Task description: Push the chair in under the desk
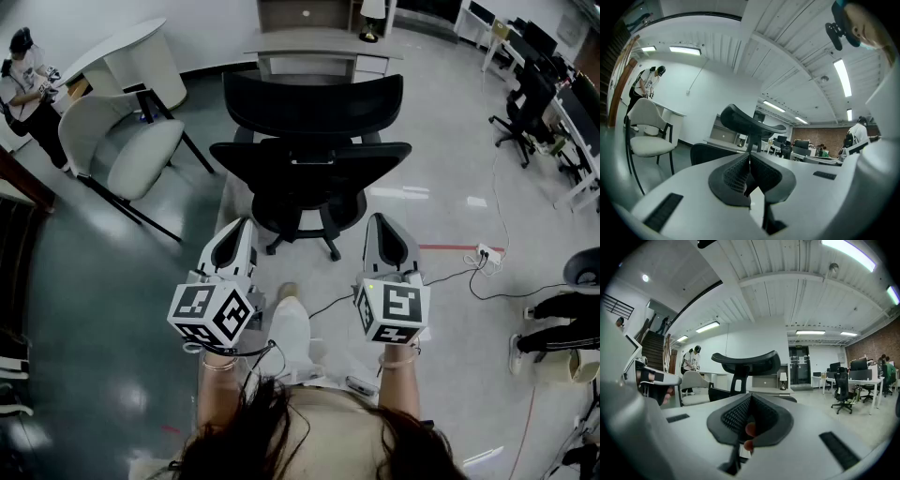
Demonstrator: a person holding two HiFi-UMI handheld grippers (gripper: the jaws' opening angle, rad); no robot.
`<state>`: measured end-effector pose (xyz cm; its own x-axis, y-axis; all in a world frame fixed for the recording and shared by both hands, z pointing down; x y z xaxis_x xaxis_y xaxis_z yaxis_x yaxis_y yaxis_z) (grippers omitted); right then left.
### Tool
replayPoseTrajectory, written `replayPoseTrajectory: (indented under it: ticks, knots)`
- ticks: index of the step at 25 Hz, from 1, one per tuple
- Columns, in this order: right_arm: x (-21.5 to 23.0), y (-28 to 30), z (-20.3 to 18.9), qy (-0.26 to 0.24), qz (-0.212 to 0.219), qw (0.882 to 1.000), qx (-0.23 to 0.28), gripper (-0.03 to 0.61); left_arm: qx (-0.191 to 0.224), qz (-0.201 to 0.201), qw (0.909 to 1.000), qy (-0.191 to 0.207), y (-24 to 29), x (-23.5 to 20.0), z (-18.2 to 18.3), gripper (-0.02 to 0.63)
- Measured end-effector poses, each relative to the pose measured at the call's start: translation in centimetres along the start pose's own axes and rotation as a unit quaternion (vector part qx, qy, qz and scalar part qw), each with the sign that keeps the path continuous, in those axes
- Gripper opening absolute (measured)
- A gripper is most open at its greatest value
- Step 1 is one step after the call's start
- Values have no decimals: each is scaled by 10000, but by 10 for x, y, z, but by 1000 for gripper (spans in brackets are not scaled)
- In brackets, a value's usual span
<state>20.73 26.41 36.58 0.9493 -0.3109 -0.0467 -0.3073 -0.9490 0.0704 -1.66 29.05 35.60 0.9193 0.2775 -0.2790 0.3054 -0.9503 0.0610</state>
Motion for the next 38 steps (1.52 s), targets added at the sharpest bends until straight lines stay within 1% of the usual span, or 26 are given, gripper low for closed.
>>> replayPoseTrajectory:
  ticks: [5,10,12,15,20,25,31,33,36,38]
  knots:
    - [3,13,2,-59,-8,10000,33,20,-57,86,9997,225,12,-8,1,12]
    - [4,29,3,-248,62,9996,80,21,-161,220,9969,740,25,-16,3,13]
    - [4,36,3,-339,99,9994,70,21,-225,335,9954,865,31,-21,3,13]
    - [7,47,4,-410,142,9991,14,21,-299,427,9943,927,42,-27,4,14]
    - [15,68,1,-390,252,9989,-68,21,-444,448,9926,1035,65,-34,1,18]
    - [18,89,-2,-513,255,9983,-148,25,-550,357,9916,1116,86,-39,0,47]
    - [12,113,-6,-793,405,9955,-308,28,-740,299,9888,1261,108,-51,-3,89]
    - [10,121,-7,-887,435,9943,-406,40,-833,315,9868,1349,116,-57,-4,98]
    - [8,132,-12,-1101,461,9911,-584,93,-953,326,9830,1532,125,-65,-6,115]
    - [10,139,-17,-1322,418,9880,-686,111,-1017,346,9797,1695,131,-70,-8,127]
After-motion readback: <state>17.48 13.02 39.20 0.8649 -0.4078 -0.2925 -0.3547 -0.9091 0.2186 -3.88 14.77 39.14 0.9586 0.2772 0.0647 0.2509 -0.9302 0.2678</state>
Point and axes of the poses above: the fingertips, and each gripper's own axes: y forward along the fingers, x to its right, z out of its top, the point moved 2 cm from there along -y, backward along the fingers, and after that the axes turned 1 degree about -y, right-handed, at the moved point
